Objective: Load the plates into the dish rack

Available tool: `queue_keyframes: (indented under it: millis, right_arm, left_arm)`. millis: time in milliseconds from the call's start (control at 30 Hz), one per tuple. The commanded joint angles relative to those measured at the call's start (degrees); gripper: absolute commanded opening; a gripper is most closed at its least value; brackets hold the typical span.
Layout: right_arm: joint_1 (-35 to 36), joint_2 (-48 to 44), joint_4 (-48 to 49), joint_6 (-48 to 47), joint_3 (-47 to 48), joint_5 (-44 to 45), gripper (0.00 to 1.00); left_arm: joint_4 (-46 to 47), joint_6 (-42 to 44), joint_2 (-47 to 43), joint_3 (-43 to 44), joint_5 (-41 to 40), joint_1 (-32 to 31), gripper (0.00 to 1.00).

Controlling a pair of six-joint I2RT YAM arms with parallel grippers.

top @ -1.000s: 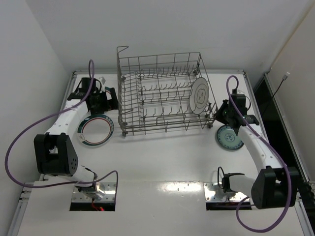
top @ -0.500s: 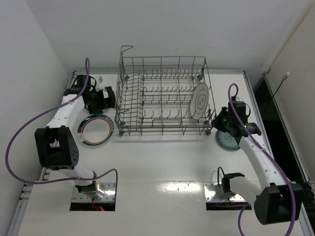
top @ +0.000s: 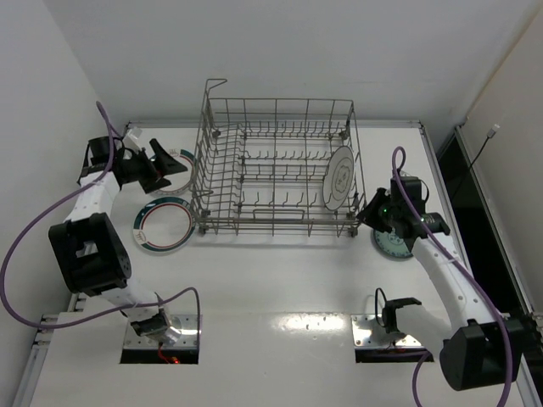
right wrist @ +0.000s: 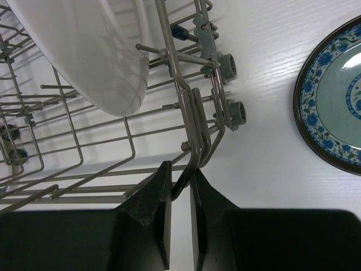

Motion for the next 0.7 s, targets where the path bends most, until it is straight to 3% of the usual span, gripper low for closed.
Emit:
queue_keyframes:
  millis: [0,133,167,233,267,300,400,433,533,667]
  right_arm:
    - [1.91,0.65,-10.48,-3.71,-1.89,-7.33,0.0]
    - [1.91,-0.05,-11.88,-3.71,-1.02,-6.8,0.0]
    - [1.91,-1.01,-13.45,-3.71,-0.41,-4.88,0.0]
    - [1.91,-2.24,-16.0,-3.71,2.74,-2.16,0.13]
    - [1.91,-3.82,-18.89,-3.71,4.07,1.08,0.22]
    - [1.91,-4.62,-20.31,-3.71,6.95,2.68,0.39]
    - [1.21,-6.81,-24.88,-3.71,11.36,8.04,0.66]
    - [1.21,-7.43,-26.03,-3.71,14.6,10.84,0.78]
    - [0.69,-7.44,-28.4,-3.71,18.74,13.93,0.96]
    - [-0.02,-5.42,-28.41,-4.24,19.9,16.57,0.99]
  left_arm:
    - [5.11,-1.49,-2.56,-0.28,8.06,-0.72,1.0]
    - [0.03,1.13,-5.61,0.33,0.0,0.42,1.0]
    - [-0.78,1.75,-7.11,0.86,-6.64,1.12,1.0]
    - [-4.2,1.76,-10.28,0.86,-15.62,1.12,1.0]
    - [-5.17,2.28,-13.25,1.56,-23.76,1.12,1.0]
    - [-5.87,1.5,-14.59,1.56,-27.24,1.12,1.0]
    - [-6.58,-2.54,-18.8,-1.94,-36.73,1.12,1.0]
    - [-6.58,-3.94,-19.78,-3.26,-37.9,1.12,1.0]
    - [-5.98,-7.12,-23.28,-8.97,-36.96,2.62,1.0]
    - [-0.28,-9.75,-26.89,-16.0,-32.12,3.23,1.0]
